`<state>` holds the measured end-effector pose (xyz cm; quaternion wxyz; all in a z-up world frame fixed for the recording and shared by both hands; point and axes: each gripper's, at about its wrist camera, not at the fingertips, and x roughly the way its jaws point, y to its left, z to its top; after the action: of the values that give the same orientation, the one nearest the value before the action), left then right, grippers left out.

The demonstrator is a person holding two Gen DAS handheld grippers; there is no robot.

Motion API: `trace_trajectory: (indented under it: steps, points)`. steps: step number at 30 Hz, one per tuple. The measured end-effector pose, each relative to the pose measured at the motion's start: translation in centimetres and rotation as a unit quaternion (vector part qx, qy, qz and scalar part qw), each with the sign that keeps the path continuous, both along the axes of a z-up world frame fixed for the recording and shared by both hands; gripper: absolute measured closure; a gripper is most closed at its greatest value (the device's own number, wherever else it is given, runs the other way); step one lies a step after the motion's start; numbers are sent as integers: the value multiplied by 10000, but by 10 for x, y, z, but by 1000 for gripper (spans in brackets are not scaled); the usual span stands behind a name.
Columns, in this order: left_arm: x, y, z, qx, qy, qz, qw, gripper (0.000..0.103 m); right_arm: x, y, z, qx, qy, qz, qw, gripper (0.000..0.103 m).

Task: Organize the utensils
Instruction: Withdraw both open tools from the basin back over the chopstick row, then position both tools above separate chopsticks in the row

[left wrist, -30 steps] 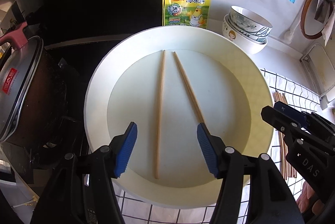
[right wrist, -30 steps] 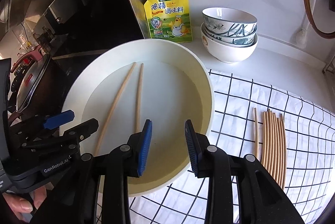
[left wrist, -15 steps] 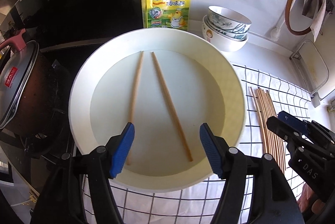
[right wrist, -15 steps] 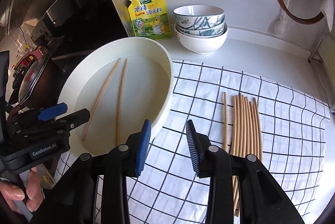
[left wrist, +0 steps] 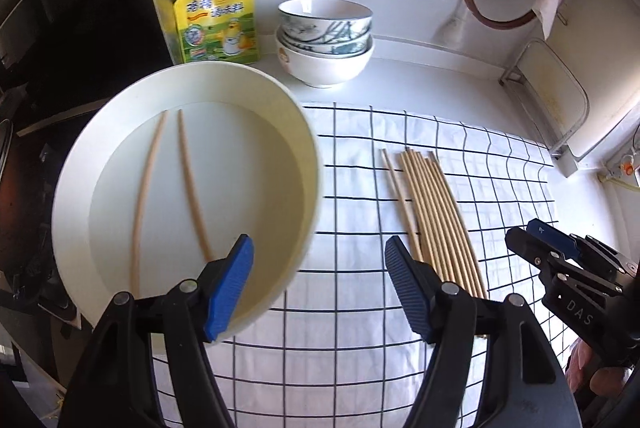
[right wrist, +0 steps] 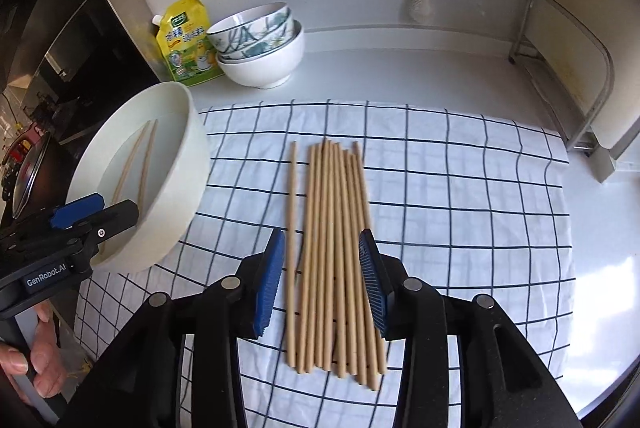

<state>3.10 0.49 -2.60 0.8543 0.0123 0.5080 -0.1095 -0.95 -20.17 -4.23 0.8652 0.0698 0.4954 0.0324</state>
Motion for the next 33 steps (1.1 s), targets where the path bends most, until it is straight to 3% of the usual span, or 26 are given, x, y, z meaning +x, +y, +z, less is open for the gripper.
trace_trajectory:
  steps: [12,21,33]
  points:
    - [-8,-61,-31,68,281,-323,9991,32,-10,-46,-32,-34,297,-141,9995,64]
    - [-13,-64,-60,208,556,-154,9981,32,-2,-43,-63,-17,493,115,9987,63]
    - [-14,-58,-76,214,703,66,9973,32,5,-36,-85,-170,554,183,9982,62]
